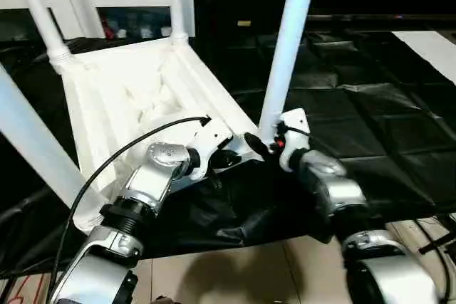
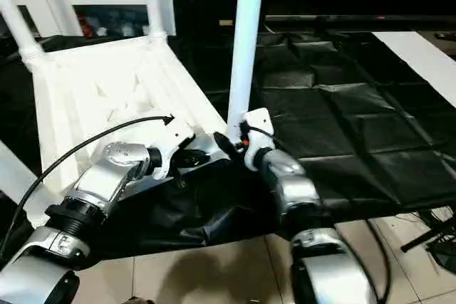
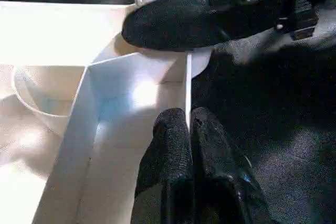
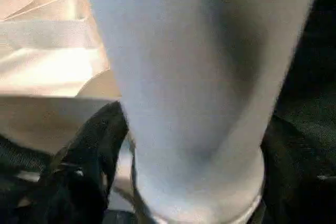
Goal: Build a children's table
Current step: Rotate leg to tighten
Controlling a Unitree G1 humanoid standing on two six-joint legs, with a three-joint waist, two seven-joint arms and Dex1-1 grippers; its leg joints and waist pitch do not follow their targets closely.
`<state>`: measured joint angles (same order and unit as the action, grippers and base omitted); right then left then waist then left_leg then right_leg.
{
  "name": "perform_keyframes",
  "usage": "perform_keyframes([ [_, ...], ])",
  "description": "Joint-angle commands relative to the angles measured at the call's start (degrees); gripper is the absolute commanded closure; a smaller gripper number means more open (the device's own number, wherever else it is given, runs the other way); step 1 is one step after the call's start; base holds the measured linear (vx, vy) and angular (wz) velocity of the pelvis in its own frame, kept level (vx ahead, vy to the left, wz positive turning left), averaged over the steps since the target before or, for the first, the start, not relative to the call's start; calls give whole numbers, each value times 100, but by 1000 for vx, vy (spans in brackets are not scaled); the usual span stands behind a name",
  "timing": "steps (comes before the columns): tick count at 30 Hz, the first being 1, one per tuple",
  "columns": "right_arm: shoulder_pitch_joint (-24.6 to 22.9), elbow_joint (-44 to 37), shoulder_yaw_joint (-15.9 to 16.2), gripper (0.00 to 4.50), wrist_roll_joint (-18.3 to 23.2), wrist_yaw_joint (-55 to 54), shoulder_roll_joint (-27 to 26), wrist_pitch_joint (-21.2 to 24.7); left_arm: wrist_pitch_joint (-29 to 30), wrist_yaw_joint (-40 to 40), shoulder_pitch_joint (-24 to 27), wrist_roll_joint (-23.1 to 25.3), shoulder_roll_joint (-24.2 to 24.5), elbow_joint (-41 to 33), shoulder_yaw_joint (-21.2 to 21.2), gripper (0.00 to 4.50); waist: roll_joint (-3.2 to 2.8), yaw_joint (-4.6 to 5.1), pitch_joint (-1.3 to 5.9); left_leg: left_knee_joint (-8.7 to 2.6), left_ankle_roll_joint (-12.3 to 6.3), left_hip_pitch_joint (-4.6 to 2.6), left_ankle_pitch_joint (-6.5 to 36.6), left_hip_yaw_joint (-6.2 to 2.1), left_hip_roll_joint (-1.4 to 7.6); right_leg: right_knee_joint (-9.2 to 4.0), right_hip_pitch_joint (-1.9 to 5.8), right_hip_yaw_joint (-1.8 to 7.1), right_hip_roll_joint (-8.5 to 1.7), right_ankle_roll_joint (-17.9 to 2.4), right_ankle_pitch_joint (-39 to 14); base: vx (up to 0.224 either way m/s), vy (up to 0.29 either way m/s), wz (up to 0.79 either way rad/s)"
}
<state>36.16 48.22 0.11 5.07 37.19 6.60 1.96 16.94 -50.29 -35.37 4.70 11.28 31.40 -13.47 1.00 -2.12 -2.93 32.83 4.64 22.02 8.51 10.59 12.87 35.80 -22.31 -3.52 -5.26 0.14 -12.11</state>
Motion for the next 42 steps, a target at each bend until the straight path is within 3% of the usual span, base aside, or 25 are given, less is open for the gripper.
perform_keyframes([
  [1,-180,-295,588,66,-61,1179,113,-48,-437,-493,55,-249,-21,14,-160,450,33,-39,376,-317,-308,-84,1226,18,25,-447,254,203,-217,-1325,-497,0,0,0],
  [8,-529,-872,873,66,81,2493,723,161,-1135,-1484,59,-403,360,150,-267,450,17,-147,361,-326,-309,-132,1358,33,49,-476,215,215,-213,-1282,-742,0,0,0],
  [13,-672,-1252,971,66,297,3198,1018,482,-1259,-2222,-12,-425,629,280,-402,450,-3,-205,359,-343,-262,-125,1409,36,69,-449,215,212,-217,-1330,-753,0,0,0],
  [15,-690,-1331,1005,99,315,3379,1086,577,-1345,-2355,-95,-367,719,431,-418,450,4,-242,371,-339,-241,-129,1347,36,67,-437,212,208,-224,-1357,-659,0,0,0],
  [18,-720,-1422,1027,102,316,3496,1133,652,-1513,-2517,-175,-334,782,626,-415,450,5,-274,372,-338,-211,-135,1318,39,64,-437,213,212,-230,-1362,-650,0,0,0],
  [19,-735,-1443,1032,121,307,3513,1136,676,-1540,-2577,-183,-341,800,655,-411,450,3,-288,379,-334,-204,-138,1302,40,64,-430,213,213,-236,-1363,-621,0,0,0],
  [22,-773,-1530,1065,142,346,3492,1111,765,-1544,-2671,-196,-398,820,685,-372,450,39,-290,383,-335,-211,-132,1224,40,68,-413,217,208,-238,-1365,-560,0,0,0],
  [24,-786,-1574,1060,171,367,3498,1091,820,-1513,-2687,-193,-436,823,667,-356,450,28,-289,382,-334,-220,-128,1210,40,68,-408,218,208,-243,-1372,-547,0,0,0],
  [27,-805,-1611,1067,174,375,3450,1050,846,-1441,-2654,-192,-496,799,657,-302,450,16,-285,377,-335,-199,-135,1269,44,68,-421,210,211,-244,-1366,-637,0,0,0],
  [30,-777,-1494,838,178,401,2816,780,801,-1200,-2273,-228,-564,620,668,-120,450,22,-274,369,-345,-152,-140,1313,41,69,-427,200,215,-247,-1354,-723,0,0,0],
  [33,-556,-934,515,178,236,1539,363,539,-846,-1726,-281,-594,388,583,52,450,40,-199,353,-371,4,-122,1464,18,46,-466,196,218,-273,-1240,-1230,0,0,0],
  [35,-457,-731,361,178,277,1142,204,538,-753,-1537,-276,-570,314,516,70,450,18,-145,356,-372,43,-127,1506,10,43,-482,184,223,-270,-1191,-1343,0,0,0],
  [36,-310,-481,112,178,409,606,-44,583,-572,-1133,-267,-486,169,421,99,450,-8,-92,356,-378,64,-120,1519,7,41,-481,181,226,-251,-1209,-1266,0,0,0],
  [38,-184,-280,-35,178,470,151,-269,554,-356,-726,-241,-377,9,309,108,450,-1,-56,379,-361,41,-105,1391,8,37,-452,202,227,-242,-1239,-1012,0,0,0],
  [41,-79,-99,-50,179,360,-337,-457,506,-145,-338,-211,-270,-165,200,118,450,-2,-14,397,-329,-74,-98,1137,29,29,-418,207,230,-221,-1340,-538,0,0,0],
  [42,-4,47,-43,179,257,-635,-615,447,-8,-53,-169,-202,-304,93,113,450,32,-1,408,-319,-142,-71,981,33,24,-389,233,226,-211,-1361,-322,0,0,0],
])
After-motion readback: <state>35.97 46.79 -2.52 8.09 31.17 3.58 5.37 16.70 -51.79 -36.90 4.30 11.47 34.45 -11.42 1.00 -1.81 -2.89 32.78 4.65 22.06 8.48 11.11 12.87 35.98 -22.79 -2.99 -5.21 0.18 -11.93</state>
